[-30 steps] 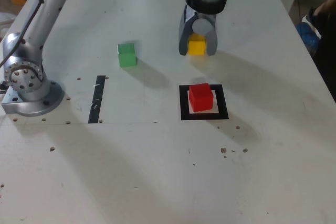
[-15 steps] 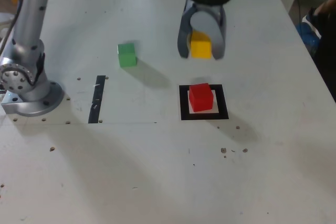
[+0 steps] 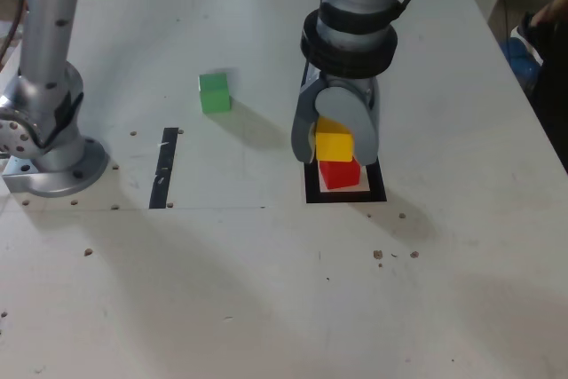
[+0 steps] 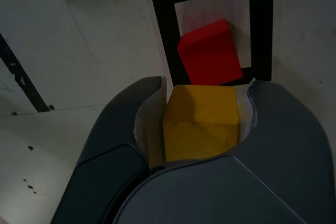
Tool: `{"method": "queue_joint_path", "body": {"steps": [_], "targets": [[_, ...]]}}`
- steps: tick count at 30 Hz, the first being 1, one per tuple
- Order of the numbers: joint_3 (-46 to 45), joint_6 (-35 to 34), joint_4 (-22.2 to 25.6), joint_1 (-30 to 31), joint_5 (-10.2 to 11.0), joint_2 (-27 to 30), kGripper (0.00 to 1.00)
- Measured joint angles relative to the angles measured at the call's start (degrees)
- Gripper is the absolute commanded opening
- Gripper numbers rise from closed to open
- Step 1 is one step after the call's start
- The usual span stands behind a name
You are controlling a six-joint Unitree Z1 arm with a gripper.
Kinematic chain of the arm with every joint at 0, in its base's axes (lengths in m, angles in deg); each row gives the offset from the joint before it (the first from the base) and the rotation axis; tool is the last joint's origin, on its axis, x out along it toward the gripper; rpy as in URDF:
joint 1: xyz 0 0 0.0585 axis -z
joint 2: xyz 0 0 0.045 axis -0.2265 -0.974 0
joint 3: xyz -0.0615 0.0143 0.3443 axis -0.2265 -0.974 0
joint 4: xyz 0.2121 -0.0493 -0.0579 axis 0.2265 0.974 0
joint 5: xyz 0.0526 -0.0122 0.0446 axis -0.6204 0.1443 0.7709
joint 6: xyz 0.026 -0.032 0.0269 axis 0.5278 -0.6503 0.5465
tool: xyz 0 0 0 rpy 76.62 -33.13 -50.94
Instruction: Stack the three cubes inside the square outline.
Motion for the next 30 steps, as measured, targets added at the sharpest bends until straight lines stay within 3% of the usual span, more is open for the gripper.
{"method": "queue_joint_path", "body": {"steps": [24,27,30], "targets": [[-1.97,-0.24,-4.0,-3.95,0.58,-2.86,0.33],[-2.01,-0.13,-4.37,-3.97,0.57,-2.86,0.38],[-2.03,0.31,-4.81,-3.98,0.56,-2.86,0.54]]}}
